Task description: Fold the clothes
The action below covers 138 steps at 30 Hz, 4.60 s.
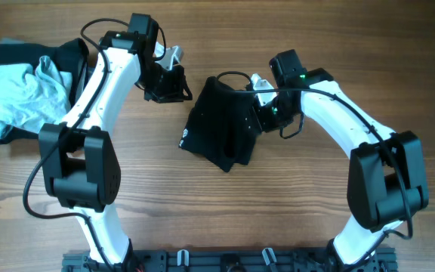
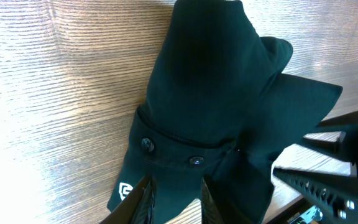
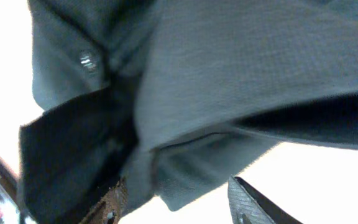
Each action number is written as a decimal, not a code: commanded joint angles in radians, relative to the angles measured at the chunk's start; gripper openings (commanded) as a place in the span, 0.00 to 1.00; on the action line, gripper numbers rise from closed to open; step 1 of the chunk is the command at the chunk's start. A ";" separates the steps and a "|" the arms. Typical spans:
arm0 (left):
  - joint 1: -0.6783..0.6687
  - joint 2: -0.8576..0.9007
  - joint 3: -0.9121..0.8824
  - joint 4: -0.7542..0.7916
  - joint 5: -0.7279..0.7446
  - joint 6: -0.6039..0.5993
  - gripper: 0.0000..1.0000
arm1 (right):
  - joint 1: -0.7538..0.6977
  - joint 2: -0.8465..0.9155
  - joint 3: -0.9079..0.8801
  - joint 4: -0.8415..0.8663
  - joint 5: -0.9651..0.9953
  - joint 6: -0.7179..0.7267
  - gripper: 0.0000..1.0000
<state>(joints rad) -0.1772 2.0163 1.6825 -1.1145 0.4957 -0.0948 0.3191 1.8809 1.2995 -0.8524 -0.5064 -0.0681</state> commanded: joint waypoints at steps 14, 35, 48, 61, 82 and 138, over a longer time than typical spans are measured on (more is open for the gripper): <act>0.001 -0.032 0.019 0.007 0.000 0.013 0.26 | -0.056 0.071 0.015 -0.077 0.338 0.272 0.59; 0.000 -0.032 0.019 -0.014 -0.020 0.012 0.51 | -0.019 0.192 0.012 0.060 0.261 0.478 0.04; -0.150 0.160 0.019 0.341 0.090 0.135 0.04 | -0.037 0.163 0.012 0.082 0.138 0.378 0.05; -0.002 0.093 0.166 0.087 0.110 0.071 0.39 | -0.037 -0.002 0.012 0.057 0.110 0.270 0.09; -0.043 -0.022 -0.560 0.851 -0.100 -0.397 0.04 | -0.030 -0.133 0.011 0.198 0.187 0.333 0.09; 0.653 -0.555 -0.502 0.844 -0.102 -0.383 0.04 | -0.115 -0.386 0.011 0.152 0.197 0.385 0.04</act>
<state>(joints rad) 0.4004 1.4231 1.1568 -0.2874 0.4728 -0.4908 0.2001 1.4929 1.3098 -0.7067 -0.2878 0.3103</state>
